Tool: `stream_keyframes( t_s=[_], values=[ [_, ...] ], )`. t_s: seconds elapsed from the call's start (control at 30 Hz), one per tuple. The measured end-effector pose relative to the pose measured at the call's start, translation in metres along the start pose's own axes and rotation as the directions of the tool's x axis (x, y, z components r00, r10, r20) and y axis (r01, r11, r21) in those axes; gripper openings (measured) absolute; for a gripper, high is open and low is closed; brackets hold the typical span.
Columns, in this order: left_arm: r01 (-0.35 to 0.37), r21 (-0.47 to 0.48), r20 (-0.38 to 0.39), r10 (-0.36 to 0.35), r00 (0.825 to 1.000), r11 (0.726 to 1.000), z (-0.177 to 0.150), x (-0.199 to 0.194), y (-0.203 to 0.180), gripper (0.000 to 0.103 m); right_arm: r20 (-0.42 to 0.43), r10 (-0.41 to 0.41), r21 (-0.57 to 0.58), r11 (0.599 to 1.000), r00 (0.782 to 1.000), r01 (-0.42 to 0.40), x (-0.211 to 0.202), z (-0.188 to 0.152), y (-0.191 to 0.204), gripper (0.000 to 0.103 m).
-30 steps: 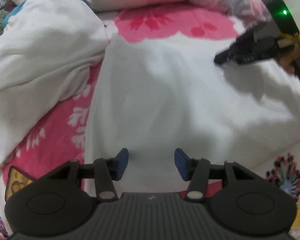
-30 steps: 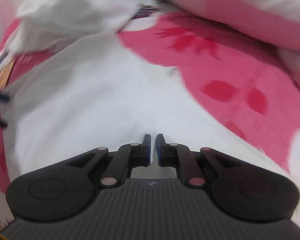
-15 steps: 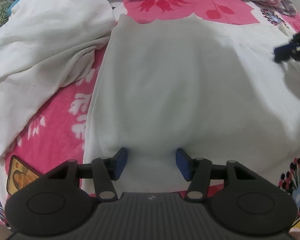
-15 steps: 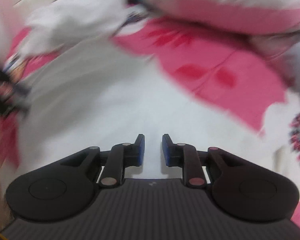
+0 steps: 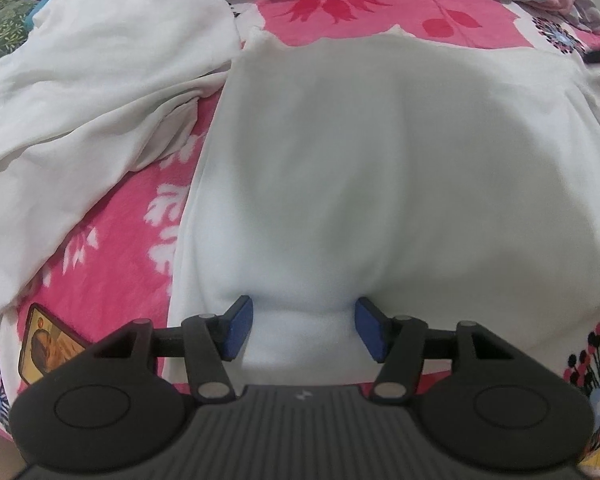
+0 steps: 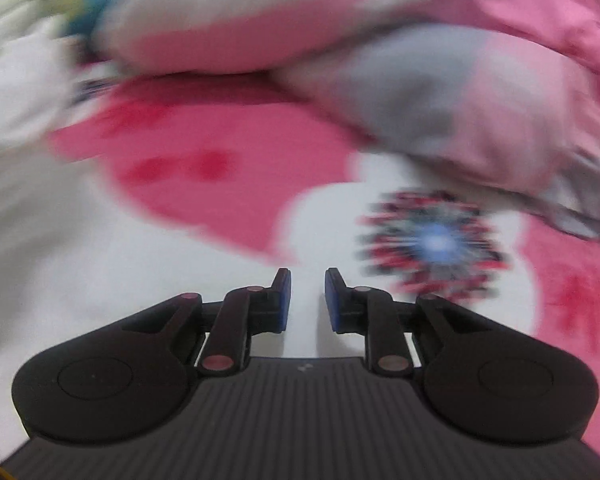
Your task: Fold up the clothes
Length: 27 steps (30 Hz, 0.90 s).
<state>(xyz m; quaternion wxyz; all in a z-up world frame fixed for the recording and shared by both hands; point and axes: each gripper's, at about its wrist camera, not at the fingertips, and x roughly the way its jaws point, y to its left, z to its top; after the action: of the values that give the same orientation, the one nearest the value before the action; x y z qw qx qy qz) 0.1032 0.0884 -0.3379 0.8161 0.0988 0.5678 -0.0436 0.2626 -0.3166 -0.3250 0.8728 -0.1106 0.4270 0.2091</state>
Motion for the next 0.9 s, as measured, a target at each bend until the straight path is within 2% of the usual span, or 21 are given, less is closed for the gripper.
stream_keyframes(
  t_s=[0.1,0.2,0.23,0.27,0.33,0.37,0.43,0.5,0.53,0.57,0.63,0.67,0.8,0.83,0.87,0.9],
  values=[
    [-0.004,-0.003,0.010,0.004,1.000,1.000,-0.002,0.000,0.000,0.060,-0.078,-0.039,0.004,0.999,0.996,0.039,0.006,-0.017,-0.003,0.018],
    [-0.001,-0.007,0.019,0.001,1.000,1.000,-0.003,0.000,0.002,0.061,-0.156,-0.077,0.005,0.997,0.985,0.078,0.012,-0.034,-0.006,0.013],
    [0.001,-0.008,0.021,-0.001,1.000,1.000,-0.004,0.000,0.002,0.061,-0.163,-0.115,0.035,0.992,0.980,0.122,0.007,-0.034,-0.011,0.012],
    [0.003,-0.010,0.024,-0.003,1.000,1.000,-0.004,0.000,0.003,0.061,-0.165,-0.164,0.078,0.981,0.973,0.179,0.000,-0.031,-0.018,0.021],
    [0.006,-0.017,0.028,-0.006,1.000,1.000,-0.005,0.001,0.003,0.061,-0.135,-0.240,0.013,0.970,0.961,0.244,-0.019,-0.029,-0.010,0.020],
    [0.007,-0.021,0.030,-0.006,1.000,1.000,-0.005,0.001,0.003,0.061,-0.120,-0.217,-0.008,0.976,0.969,0.218,-0.030,-0.029,0.000,0.020],
    [0.007,-0.026,0.032,-0.006,0.999,1.000,-0.005,0.001,0.003,0.061,-0.116,-0.094,-0.040,0.995,0.989,0.090,-0.043,-0.032,0.024,0.020],
    [0.007,-0.031,0.033,-0.006,0.999,1.000,-0.006,0.001,0.004,0.061,-0.150,0.049,-0.104,0.992,0.988,-0.065,-0.052,-0.042,0.056,0.019],
    [0.009,-0.034,0.033,-0.007,0.999,0.999,-0.006,0.000,0.004,0.061,-0.170,0.118,-0.134,0.981,0.978,-0.142,-0.056,-0.046,0.072,0.019],
    [0.011,-0.036,0.035,-0.010,0.999,0.999,-0.006,0.000,0.005,0.061,-0.242,0.144,-0.156,0.970,0.960,-0.185,-0.056,-0.059,0.083,0.019],
    [0.020,-0.037,0.041,-0.019,0.999,0.999,-0.007,0.000,0.006,0.061,-0.425,0.146,-0.186,0.952,0.893,-0.244,-0.052,-0.090,0.098,0.019],
    [0.026,-0.043,0.044,-0.024,0.999,0.999,-0.007,0.000,0.007,0.061,-0.471,0.118,-0.178,0.958,0.874,-0.225,-0.054,-0.097,0.099,0.019],
    [0.032,-0.082,0.051,-0.028,0.998,0.996,-0.008,-0.002,0.012,0.061,-0.572,-0.030,-0.146,0.987,0.819,-0.066,-0.068,-0.107,0.093,0.019],
    [0.031,-0.094,0.052,-0.026,0.998,0.995,-0.008,-0.003,0.013,0.061,-0.577,-0.063,-0.181,0.982,0.814,-0.052,-0.069,-0.103,0.098,0.020],
    [0.022,-0.112,0.067,-0.014,0.998,0.994,-0.009,-0.008,0.014,0.061,-0.565,-0.079,-0.211,0.976,0.821,-0.051,-0.071,-0.095,0.107,0.020],
    [0.013,-0.129,0.081,-0.002,0.997,0.992,-0.009,-0.013,0.016,0.061,-0.535,-0.058,-0.215,0.974,0.843,-0.070,-0.072,-0.086,0.117,0.020]
  ],
)
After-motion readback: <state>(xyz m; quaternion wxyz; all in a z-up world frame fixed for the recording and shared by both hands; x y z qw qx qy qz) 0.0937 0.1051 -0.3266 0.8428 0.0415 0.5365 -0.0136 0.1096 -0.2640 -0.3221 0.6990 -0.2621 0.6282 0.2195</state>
